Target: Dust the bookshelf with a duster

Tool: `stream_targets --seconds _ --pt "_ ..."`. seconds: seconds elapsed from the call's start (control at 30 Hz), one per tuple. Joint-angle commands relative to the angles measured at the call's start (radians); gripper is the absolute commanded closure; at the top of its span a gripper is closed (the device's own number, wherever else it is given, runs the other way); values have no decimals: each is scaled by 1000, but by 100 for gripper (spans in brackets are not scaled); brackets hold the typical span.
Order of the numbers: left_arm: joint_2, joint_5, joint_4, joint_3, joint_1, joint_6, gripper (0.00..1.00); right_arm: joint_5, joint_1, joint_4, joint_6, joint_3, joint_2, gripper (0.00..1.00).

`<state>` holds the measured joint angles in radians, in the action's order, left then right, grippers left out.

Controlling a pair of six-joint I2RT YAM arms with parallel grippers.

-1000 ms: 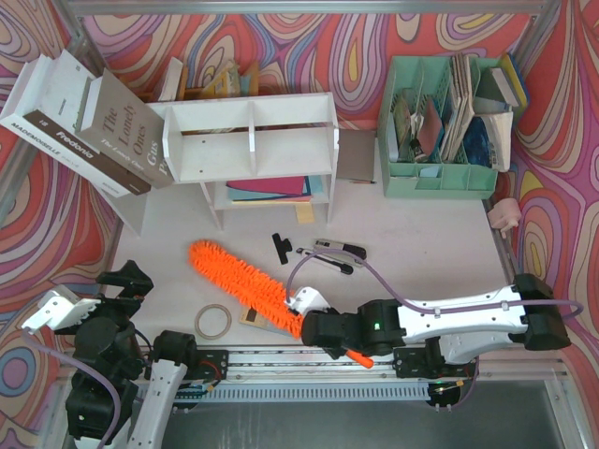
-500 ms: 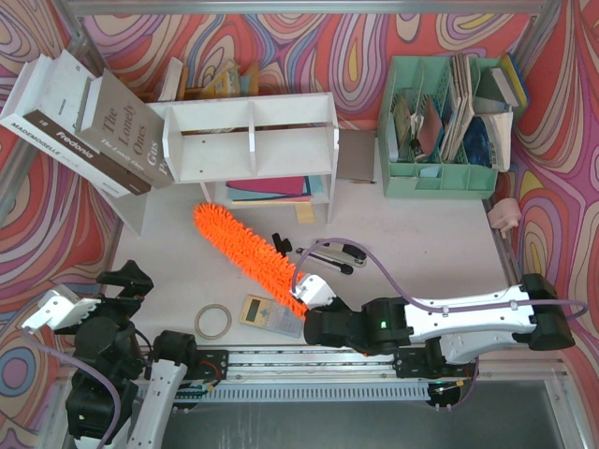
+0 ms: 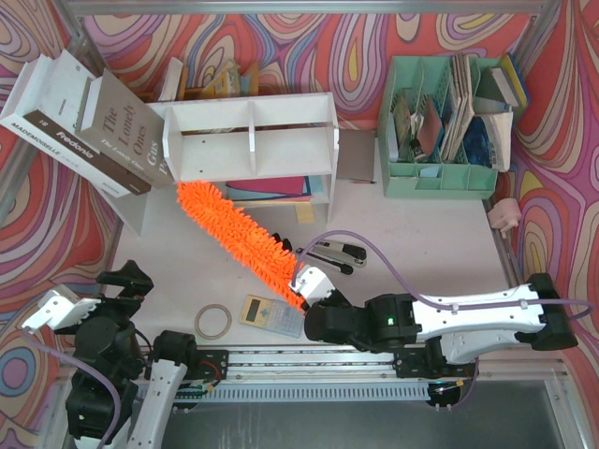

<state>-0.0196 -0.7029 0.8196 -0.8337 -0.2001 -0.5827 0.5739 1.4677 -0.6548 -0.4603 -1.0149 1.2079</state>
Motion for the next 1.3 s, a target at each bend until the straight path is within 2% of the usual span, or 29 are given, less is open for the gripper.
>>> stream_targets --seconds 0.0,0.13,0.3,0.47,0.7,1.0,1.27 --pt "-16 9 -19 11 7 17 1 23 -6 90 -45 51 41 100" --pt "-18 9 -22 12 7 18 1 18 -6 118 -37 61 83 100" --pt "-22 10 -19 10 7 18 1 21 -5 133 60 3 48 100" --pt "-13 3 -19 11 7 18 2 -46 -6 155 163 -23 3 100" --pt "-20 6 -21 12 7 19 1 -121 -6 150 239 -57 53 100" --pt "-21 6 -19 10 7 20 1 -25 -8 273 384 -139 92 100" --pt "-19 7 -20 10 7 20 1 -29 -70 380 490 -231 155 100"
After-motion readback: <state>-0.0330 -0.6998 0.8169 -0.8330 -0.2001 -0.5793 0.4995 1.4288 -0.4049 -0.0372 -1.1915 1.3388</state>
